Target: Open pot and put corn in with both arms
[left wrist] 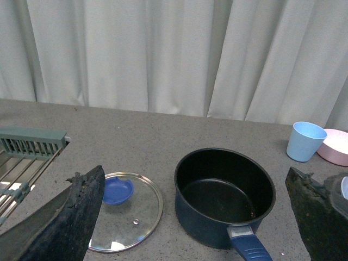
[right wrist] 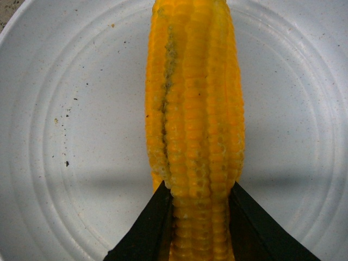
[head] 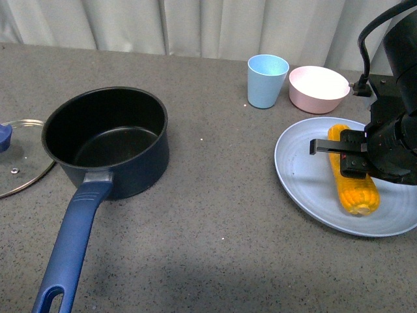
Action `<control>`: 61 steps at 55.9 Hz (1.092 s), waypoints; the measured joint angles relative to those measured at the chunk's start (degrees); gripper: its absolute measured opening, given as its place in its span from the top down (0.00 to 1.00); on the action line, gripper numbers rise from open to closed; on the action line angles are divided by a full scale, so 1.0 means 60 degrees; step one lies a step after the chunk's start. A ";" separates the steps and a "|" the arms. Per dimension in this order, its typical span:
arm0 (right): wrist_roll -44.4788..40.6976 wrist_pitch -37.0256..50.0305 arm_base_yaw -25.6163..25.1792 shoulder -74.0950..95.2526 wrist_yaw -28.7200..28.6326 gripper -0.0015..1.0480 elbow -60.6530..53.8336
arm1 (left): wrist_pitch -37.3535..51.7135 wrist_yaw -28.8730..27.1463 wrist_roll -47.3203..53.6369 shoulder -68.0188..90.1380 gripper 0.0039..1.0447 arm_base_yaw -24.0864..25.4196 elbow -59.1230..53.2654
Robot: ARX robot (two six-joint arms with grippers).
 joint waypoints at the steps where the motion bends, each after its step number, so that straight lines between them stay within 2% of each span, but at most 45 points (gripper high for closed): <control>1: 0.0000 0.0036 0.0000 -0.0025 -0.0051 0.81 -0.0025 | 0.0000 0.0000 0.0000 0.0000 0.06 0.0000 0.0000; 15: 0.0568 0.0576 0.0528 -0.2095 -0.1803 0.89 -0.0951 | 0.0000 0.0000 0.0000 0.0000 0.06 0.0000 0.0000; 22: 0.1428 0.0623 0.1264 -0.2594 -0.3053 0.90 -0.0601 | 0.0000 0.0000 0.0000 0.0004 0.06 0.0000 0.0000; 29: 0.2390 0.0576 0.2098 -0.2069 -0.3850 0.90 0.0200 | 0.0000 0.0000 0.0000 0.0000 0.06 0.0000 0.0000; 41: 0.3614 0.0361 0.3457 -0.0554 -0.4193 0.90 0.2310 | 0.0000 0.0000 0.0004 0.0000 0.06 0.0000 0.0000; 61: 0.4047 -0.0372 0.4138 0.1282 -0.4149 0.91 0.4710 | 0.0000 0.0000 0.0004 0.0000 0.06 0.0000 0.0000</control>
